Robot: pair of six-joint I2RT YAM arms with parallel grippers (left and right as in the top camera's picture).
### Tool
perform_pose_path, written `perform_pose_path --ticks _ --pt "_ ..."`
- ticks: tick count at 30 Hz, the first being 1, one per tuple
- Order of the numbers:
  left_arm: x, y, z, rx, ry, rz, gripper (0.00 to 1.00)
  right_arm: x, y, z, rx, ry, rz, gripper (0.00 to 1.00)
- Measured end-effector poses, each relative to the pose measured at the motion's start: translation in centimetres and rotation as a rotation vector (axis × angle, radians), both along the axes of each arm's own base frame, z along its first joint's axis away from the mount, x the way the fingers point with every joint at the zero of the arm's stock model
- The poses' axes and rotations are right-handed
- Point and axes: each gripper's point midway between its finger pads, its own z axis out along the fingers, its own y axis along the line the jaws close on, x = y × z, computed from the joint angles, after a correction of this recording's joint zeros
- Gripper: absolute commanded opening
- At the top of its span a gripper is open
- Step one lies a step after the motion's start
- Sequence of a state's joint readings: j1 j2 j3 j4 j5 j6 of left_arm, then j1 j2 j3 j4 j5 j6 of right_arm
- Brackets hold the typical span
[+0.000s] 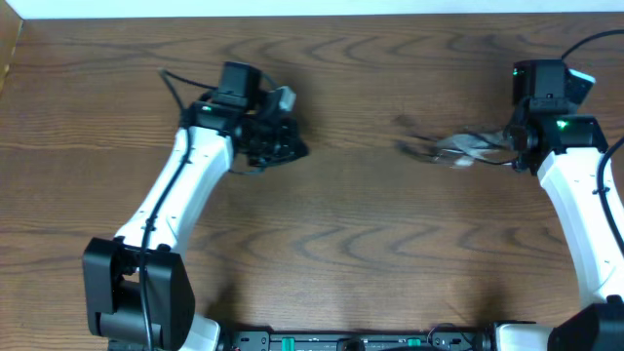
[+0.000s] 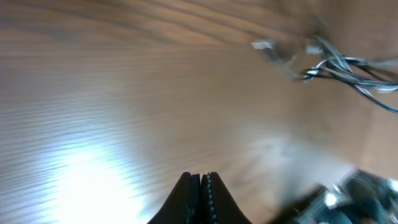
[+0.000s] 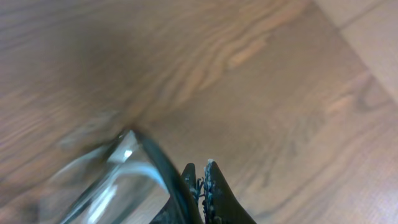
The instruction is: Untangle cables
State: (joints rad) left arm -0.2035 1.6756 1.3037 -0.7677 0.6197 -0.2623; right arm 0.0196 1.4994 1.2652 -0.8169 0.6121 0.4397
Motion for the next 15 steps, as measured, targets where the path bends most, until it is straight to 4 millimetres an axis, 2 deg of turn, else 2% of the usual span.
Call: perform_pose_path --ticks 3,5,8,11,15 --pt "0.1 2.8 -1.0 0.083 0.025 0.056 0.07 -0.1 -0.6 -0.4 -0.003 0.014 -0.018 0.01" --pt "0.0 4.1 -1.4 0.125 0.034 0.074 0.08 0.1 -0.1 -1.0 0.036 0.02 0.001 0.01" --pt "0.2 5.3 -1.7 0.166 0.028 0.086 0.08 1.2 2.5 -2.0 0.161 0.027 0.124 0.01" --pt "0.3 5.4 -1.7 0.176 0.017 0.079 0.08 2.3 6.7 -2.7 0.299 0.037 0.32 0.01" --pt "0.4 4.9 -1.6 0.158 0.01 0.067 0.08 2.4 12.8 -2.6 0.475 0.045 0.556 0.01"
